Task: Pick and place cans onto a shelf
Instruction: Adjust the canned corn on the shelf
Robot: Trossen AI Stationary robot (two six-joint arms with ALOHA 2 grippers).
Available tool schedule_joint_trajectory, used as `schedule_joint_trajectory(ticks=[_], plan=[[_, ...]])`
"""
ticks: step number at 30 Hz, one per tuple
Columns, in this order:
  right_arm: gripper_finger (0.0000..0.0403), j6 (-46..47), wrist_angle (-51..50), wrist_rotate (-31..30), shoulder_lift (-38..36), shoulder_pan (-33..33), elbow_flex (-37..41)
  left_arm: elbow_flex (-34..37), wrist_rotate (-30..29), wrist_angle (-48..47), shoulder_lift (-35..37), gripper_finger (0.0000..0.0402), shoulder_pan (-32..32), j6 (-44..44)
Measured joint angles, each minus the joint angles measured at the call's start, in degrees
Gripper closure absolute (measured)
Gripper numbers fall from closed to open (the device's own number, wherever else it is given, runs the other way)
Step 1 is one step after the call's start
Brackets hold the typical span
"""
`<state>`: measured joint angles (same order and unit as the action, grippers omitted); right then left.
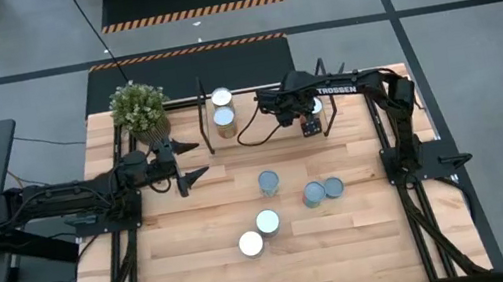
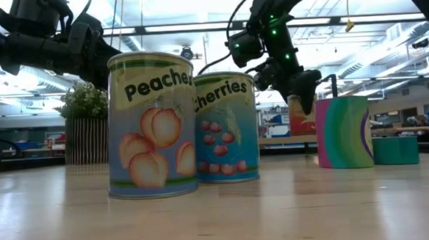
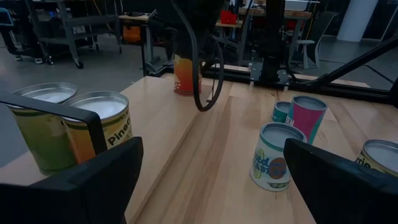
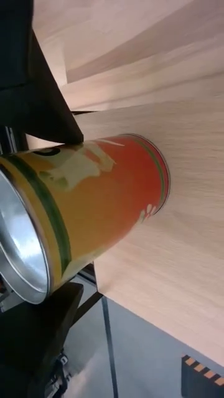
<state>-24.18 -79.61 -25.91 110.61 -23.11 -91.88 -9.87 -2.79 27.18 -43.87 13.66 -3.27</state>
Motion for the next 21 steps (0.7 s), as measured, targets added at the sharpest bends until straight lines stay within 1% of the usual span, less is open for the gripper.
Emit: schedule_joint_trajectory(ticks=[7,16,21], plan=[[0.0035,0.04,-0.07,0.95,-0.02,0.0,0.0,0.0,0.0,0.0,0.0,0.0006,-0.01,0.0],[0.0037,0.37,0.11,1.85,-0.02,0.07,0.0,0.0,0.0,0.0,-0.01,0.0006,-0.01,0.0],[0.0037,2.35,0.39,3.88,-0.02,0.29,-1.09,0.0,0.0,0.26,-0.01,0.0006,-0.01,0.01]])
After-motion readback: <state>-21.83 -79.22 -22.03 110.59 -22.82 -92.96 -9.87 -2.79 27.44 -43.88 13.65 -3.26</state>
